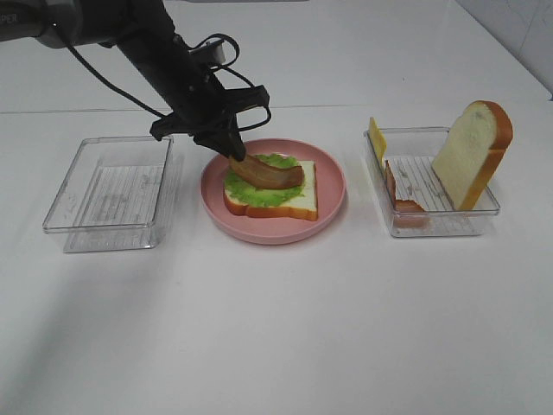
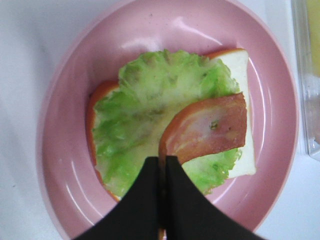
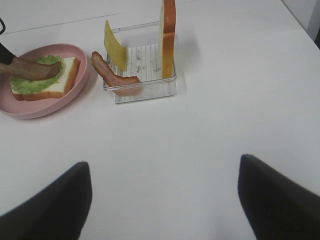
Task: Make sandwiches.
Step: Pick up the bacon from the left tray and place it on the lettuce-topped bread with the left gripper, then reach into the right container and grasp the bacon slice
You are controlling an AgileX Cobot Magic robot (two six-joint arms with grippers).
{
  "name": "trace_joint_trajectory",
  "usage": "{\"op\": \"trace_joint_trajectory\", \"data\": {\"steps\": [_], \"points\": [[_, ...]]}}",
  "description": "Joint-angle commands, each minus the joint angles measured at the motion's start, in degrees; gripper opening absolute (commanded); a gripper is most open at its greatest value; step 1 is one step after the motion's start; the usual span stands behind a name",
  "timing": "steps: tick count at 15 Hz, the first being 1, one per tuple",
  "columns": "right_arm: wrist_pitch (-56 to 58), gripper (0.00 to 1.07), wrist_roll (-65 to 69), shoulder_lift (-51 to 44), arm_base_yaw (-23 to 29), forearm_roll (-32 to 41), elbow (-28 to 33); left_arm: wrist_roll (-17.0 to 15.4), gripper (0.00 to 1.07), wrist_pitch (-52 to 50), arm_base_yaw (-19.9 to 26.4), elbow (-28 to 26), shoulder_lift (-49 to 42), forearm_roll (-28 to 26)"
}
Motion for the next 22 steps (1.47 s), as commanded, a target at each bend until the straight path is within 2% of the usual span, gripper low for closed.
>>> {"op": "trace_joint_trajectory", "data": {"steps": [1,2,4,5,6,7,9,11,13,15,20,22], "points": [[-0.29,0.76,-0.40,-0.69,-0.40,0.23,0.17,-1.43,0.08,0.11,0.06,-0.17,-0.63,0.92],[-0.29,0.76,-0.40,-0.69,-0.40,0.23,0.17,-1.49,0.23,0.17,0.06,-0.17,-0.86,0.92],[-0.29,0.76,-0.40,-0.69,-0.40,0.23,0.17,-1.26,0.69,0.57,0.06,-0.17,-1.60,0.97],[-0.29,0.76,-0.40,-0.69,-0.40,0.23,0.17,-0.69,0.89,0.74,0.06,-0.17,-2.29,0.92],[-0.29,0.76,-0.40,-0.69,-0.40,0.23,0.17,0.74,1.00,1.49,0.06,-0.40,-3.38,1.03],[-0.29,0.76,-0.40,-0.69,-0.40,0.23,0.17,2.23,1.00,2.06,0.06,-0.40,-4.70,1.78],[-0.29,0.76,-0.40,-0.69,-0.40,0.23,0.17,2.06,1.00,4.18,0.06,-0.40,-8.65,5.84],[-0.29,0.76,-0.40,-0.69,-0.40,0.23,0.17,0.57,1.00,7.33,0.06,-0.40,-13.75,11.23],[-0.29,0.76,-0.40,-0.69,-0.40,0.23,0.17,-2.46,1.00,13.64,0.06,-0.40,-20.74,17.76],[-0.29,0.76,-0.40,-0.69,-0.40,0.23,0.17,-3.27,1.00,17.88,0.06,-0.23,-26.59,21.49],[-0.29,0.76,-0.40,-0.69,-0.40,0.23,0.17,-3.44,1.00,17.82,0.06,-0.11,-40.39,22.63],[-0.29,0.76,-0.40,-0.69,-0.40,0.23,0.17,-3.38,1.00,17.82,0.06,2.06,-46.98,22.57]]}}
